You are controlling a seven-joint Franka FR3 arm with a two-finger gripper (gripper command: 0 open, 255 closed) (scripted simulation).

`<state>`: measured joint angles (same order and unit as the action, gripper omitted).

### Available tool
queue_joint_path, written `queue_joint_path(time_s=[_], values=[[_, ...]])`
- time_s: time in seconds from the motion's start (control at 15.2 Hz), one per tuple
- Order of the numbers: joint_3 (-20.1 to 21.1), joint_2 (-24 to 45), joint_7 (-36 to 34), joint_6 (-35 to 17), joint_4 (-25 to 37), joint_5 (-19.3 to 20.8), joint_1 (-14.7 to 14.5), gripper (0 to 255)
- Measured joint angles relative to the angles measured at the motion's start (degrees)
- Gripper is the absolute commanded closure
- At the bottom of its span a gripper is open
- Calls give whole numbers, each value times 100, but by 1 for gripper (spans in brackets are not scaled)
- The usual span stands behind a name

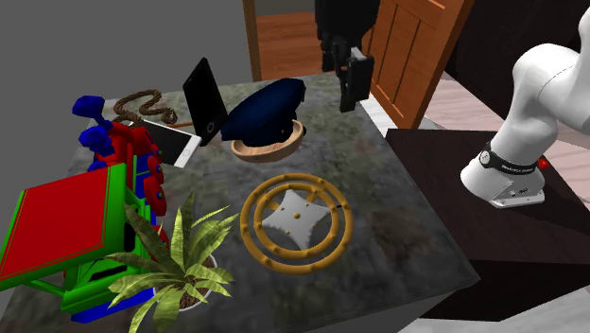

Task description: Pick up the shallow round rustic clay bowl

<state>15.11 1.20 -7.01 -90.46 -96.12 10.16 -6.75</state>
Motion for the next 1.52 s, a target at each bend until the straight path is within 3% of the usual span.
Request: queue_joint_path(time_s=[0.26,0.66,0.86,1.19,1.25,1.52], values=[[179,1038,-235,377,1209,482,-290,0],[218,2869,-323,1350,3716,1266,-1049,0],[208,2996,-368,1262,3723,1316,-1092,0],[225,2888,-474,840,3182,1282,-1000,0],[230,2879,-485,809,3151,1280,-999,255],[226,2889,-496,794,3128,1281,-996,255]])
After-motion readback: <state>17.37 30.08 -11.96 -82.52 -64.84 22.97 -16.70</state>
